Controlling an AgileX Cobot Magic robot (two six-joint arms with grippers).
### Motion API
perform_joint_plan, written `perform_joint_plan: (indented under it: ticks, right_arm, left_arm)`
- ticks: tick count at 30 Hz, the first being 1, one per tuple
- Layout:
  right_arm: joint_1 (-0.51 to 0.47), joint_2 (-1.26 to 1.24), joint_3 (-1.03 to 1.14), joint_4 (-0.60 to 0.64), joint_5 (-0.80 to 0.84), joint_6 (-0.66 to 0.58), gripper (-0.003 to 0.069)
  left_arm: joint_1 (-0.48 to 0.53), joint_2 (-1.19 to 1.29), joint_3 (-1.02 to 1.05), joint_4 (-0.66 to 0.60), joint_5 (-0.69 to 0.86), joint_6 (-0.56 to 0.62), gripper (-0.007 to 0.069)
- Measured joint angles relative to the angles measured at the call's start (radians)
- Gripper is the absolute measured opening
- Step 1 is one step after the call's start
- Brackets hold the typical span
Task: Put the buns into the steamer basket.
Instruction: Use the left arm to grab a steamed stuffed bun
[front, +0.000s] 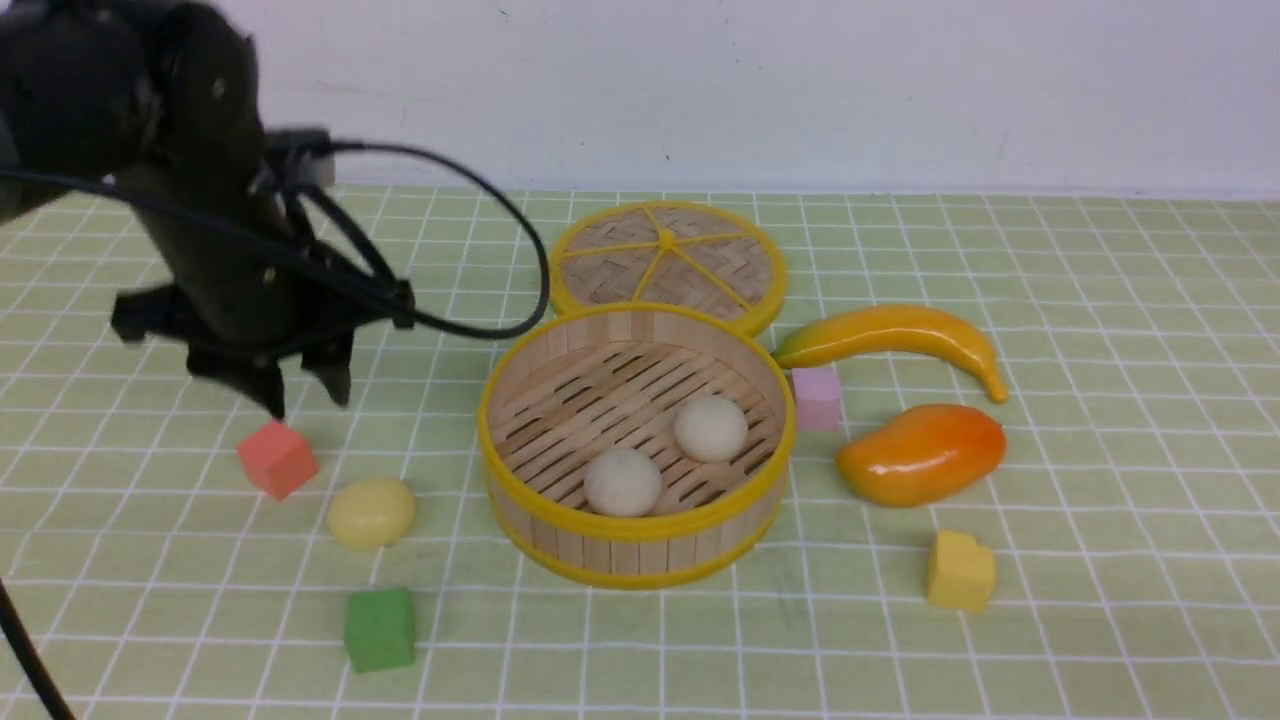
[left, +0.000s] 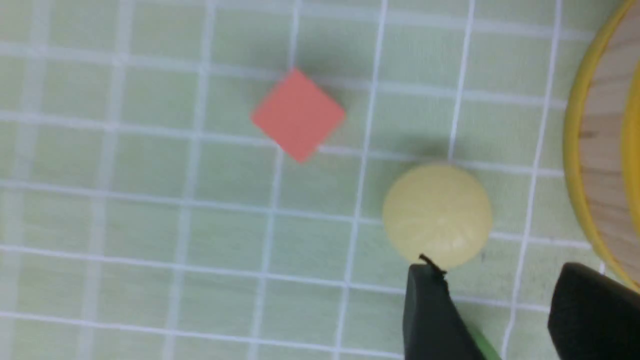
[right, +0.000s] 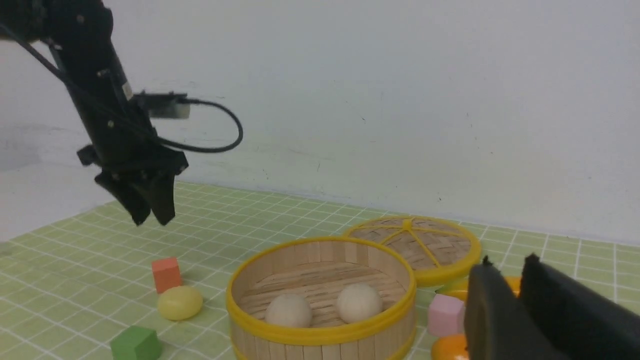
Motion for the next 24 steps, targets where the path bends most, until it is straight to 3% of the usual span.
perform_joint_plan:
  ticks: [2,6,17,22,24]
  right_arm:
    - [0.000,0.000,0.000,0.000,0.001,0.000,0.0098]
    - [0.000,0.000,0.000,0.000,0.001,0.000,0.0103]
    - [0.000,0.000,0.000,0.000,0.001,0.000,0.0115]
    - [0.000,0.000,0.000,0.000,0.001,0.000,0.0120]
    - [0.000,0.000,0.000,0.000,0.001,0.000,0.0124]
  left_arm:
    - [0.021,0.029,0.044,-0.077,-0.068,0.044,0.0323]
    - [0.022,0.078,0.052,-0.104,-0.121,0.061,0.0323]
    - [0.022,0.200,0.052,-0.042,-0.176,-0.001,0.0317]
    - [0.022,0.218,0.052,-0.050,-0.181,0.001,0.0209]
    - [0.022,0.218,0.052,-0.051,-0.179,0.016,0.0108]
